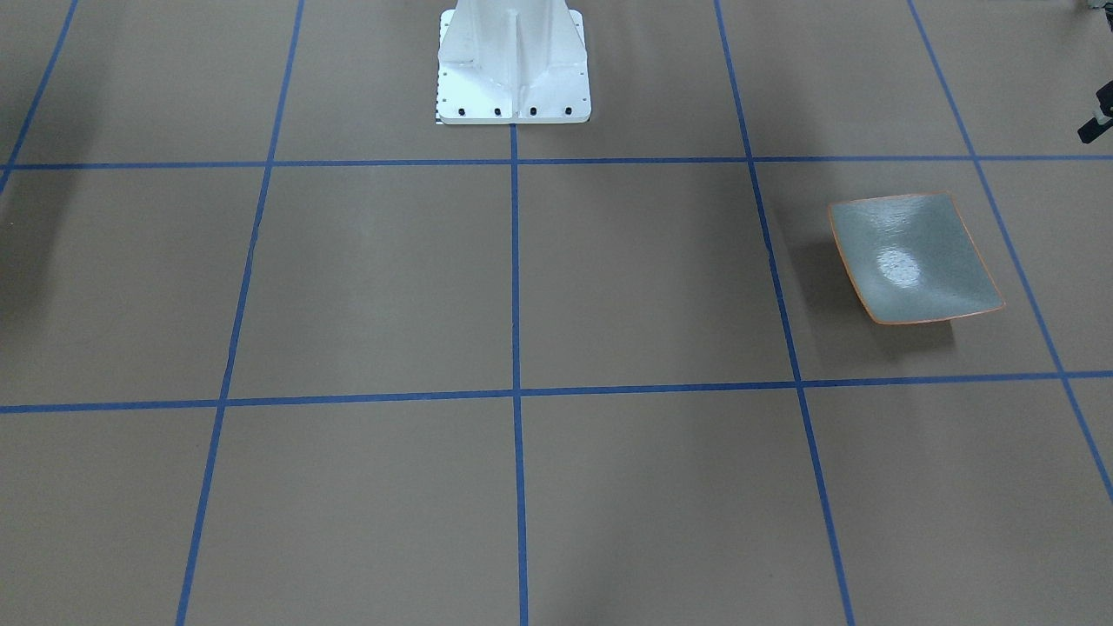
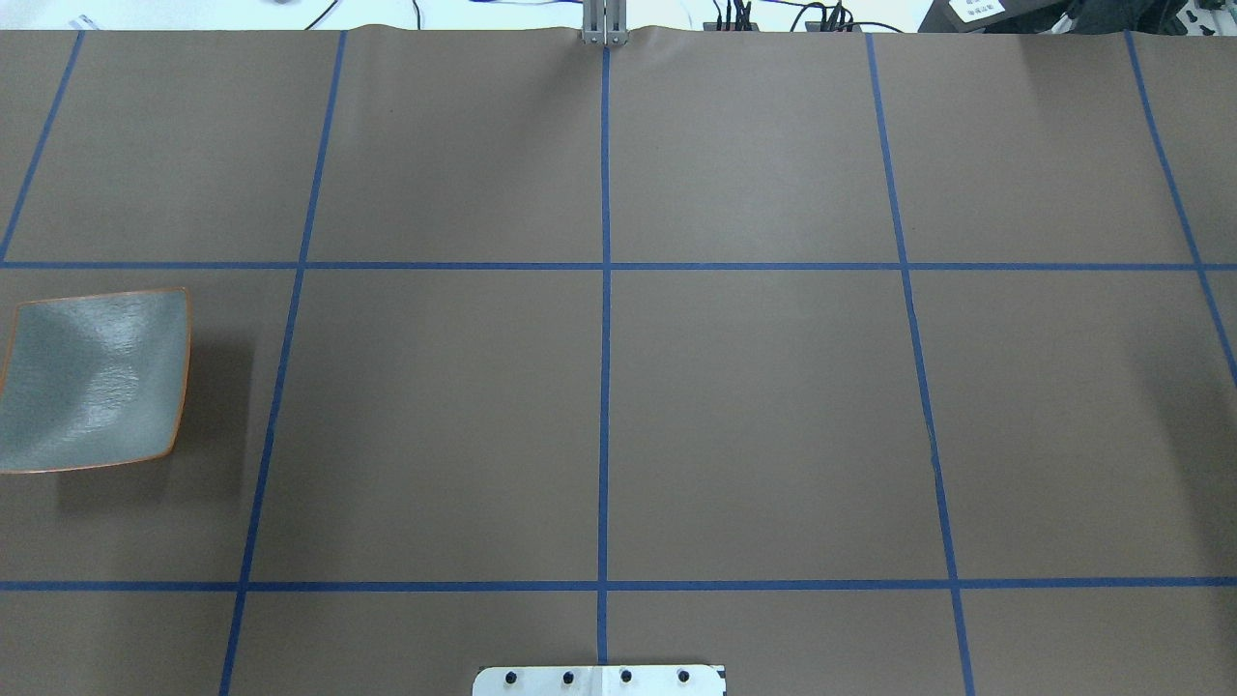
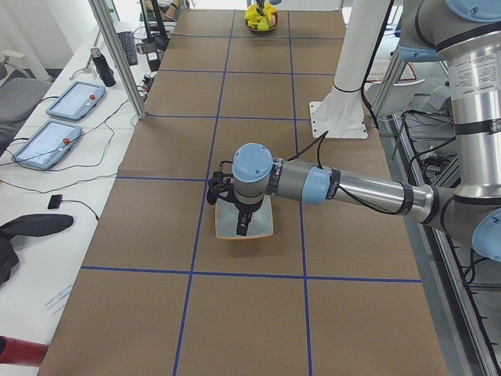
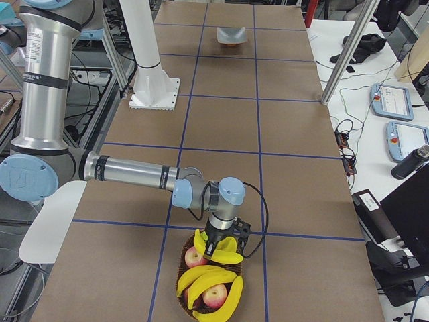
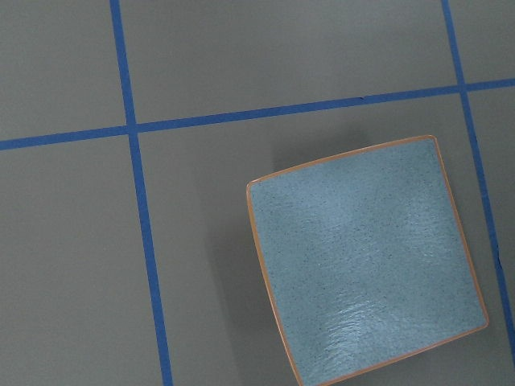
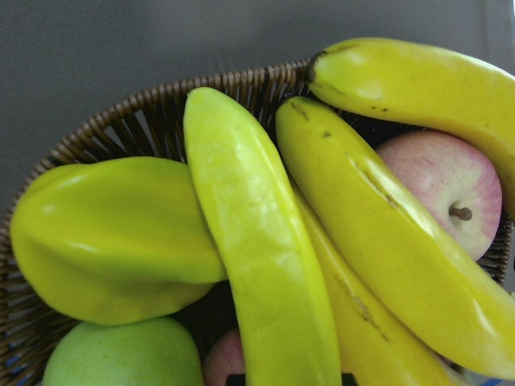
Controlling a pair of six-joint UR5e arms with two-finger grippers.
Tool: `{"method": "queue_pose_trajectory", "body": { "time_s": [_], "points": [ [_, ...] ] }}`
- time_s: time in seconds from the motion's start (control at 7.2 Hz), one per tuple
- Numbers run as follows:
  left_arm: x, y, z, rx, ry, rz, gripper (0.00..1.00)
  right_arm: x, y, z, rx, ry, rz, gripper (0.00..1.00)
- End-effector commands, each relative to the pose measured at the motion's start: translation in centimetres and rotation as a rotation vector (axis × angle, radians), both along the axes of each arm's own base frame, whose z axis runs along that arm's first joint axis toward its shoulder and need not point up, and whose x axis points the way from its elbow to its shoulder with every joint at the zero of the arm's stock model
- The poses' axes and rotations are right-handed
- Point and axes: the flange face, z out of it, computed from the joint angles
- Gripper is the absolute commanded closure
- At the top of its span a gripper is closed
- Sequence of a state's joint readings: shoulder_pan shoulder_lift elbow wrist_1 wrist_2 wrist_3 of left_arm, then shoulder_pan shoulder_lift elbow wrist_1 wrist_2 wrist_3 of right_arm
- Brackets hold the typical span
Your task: Transfer all bananas from basket to plate
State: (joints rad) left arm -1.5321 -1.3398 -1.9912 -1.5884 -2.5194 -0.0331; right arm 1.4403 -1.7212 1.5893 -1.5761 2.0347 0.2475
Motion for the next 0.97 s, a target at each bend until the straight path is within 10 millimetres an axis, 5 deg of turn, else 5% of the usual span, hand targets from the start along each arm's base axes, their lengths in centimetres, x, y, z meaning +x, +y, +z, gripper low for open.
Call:
{"method": "queue_pose_trajectory", "body": {
  "time_s": [0.0, 0.28, 0.56, 0.83],
  "points": [
    [0.1, 0.0, -0.1, -0.04, 0.007, -0.029, 0.0, 3.9, -1.0, -4.6, 0.023, -0.031, -0.081, 1.0],
    [0.3, -0.5, 0.0, -0.044, 0.008, -0.027, 0.0, 4.0, -1.7, -10.4, 0.083, -0.036, -0.074, 1.0],
    [0.7, -3.0, -1.8, -0.084, 0.022, -0.079, 0.0, 2.7, -5.3, -15.7, 0.188, -0.147, -0.064, 1.0],
    [3.9, -7.5, -6.1, -0.19, 0.134, -0.104, 0.0, -3.2, -8.8, -23.5, 0.254, -0.205, -0.044, 1.0]
  ]
}}
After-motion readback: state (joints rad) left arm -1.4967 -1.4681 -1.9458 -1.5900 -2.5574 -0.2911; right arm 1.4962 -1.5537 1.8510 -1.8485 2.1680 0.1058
